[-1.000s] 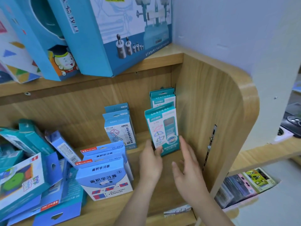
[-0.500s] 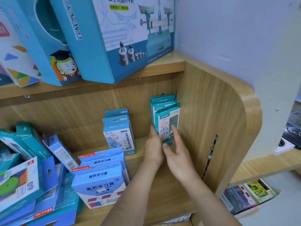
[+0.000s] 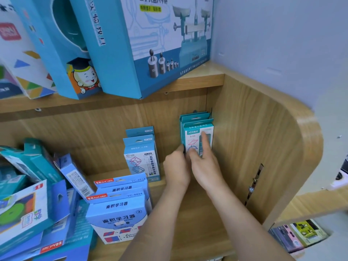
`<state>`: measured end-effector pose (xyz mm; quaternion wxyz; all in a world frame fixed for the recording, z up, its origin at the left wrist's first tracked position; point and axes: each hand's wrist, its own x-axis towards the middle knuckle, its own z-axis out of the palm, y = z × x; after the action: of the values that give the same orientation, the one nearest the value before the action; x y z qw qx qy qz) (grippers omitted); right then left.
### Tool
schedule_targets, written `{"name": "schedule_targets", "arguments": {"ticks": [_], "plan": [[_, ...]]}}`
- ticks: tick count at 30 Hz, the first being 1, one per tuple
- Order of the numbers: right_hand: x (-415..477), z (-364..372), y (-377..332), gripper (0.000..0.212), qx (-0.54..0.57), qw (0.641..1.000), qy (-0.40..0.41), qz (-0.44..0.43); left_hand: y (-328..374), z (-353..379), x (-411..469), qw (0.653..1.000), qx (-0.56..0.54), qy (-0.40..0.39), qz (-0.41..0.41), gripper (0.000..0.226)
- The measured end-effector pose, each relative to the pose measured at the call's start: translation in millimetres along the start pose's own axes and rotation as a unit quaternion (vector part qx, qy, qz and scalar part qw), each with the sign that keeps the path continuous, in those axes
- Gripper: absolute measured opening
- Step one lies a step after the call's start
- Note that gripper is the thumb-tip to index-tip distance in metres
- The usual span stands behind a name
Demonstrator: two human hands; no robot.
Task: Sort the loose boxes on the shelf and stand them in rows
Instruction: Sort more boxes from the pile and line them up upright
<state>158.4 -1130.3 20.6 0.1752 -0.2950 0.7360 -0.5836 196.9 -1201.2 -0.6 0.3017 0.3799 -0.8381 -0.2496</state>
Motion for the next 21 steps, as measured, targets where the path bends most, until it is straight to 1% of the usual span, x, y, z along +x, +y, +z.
{"name": "schedule_targets", "arguments": {"ticks": [3,6,7,8,10,11,12,15,18,21], "plan": [[-2.7,1.4,-0.7,0.066,-0.025,1.0,-0.006,-0.003,2.2,-2.1,3.5,1.0,0.028,0.001,0.0,0.017],[-3.1,-2.5,-0.1,0.069,-0.023,1.0,-0.007,-0.001,4.0,-5.8,-0.4,0.998,0.047,-0.039,-0.009,0.016],[-3.2,-4.5,-0.8,0.07,-0.021,1.0,-0.007,0.001,6.7,-9.3,-4.1,0.997,0.044,-0.054,-0.018,0.021],[-3.8,-7.1,-1.4,0.071,-0.02,1.0,-0.007,0.001,11.5,-14.7,-9.4,0.997,0.04,-0.065,-0.026,0.032],[-6.4,-11.8,-3.0,0.07,-0.01,1.0,-0.013,-0.003,22.3,-30.6,-24.6,0.996,0.027,-0.083,-0.029,0.06],[-8.6,-13.7,-3.9,0.07,-0.003,1.0,-0.017,-0.007,27.7,-42.1,-34.1,0.996,0.01,-0.087,-0.025,0.067],[-11.4,-15.2,-4.6,0.068,0.0,1.0,-0.022,-0.011,31.1,-54.6,-44.3,0.996,-0.012,-0.09,-0.017,0.069],[-18.9,-17.1,-7.0,0.065,0.0,0.999,-0.023,-0.024,33.2,-93.4,-74.5,0.994,-0.071,-0.083,0.032,0.061],[-31.5,-14.7,-10.6,0.067,0.003,0.999,-0.02,-0.03,23.3,-133.8,-95.7,0.988,-0.144,-0.031,0.05,0.048],[-46.8,-9.8,-14.0,0.066,-0.006,0.998,-0.038,-0.05,1.2,-175.6,-104.6,0.987,-0.156,0.022,0.038,0.034]]}}
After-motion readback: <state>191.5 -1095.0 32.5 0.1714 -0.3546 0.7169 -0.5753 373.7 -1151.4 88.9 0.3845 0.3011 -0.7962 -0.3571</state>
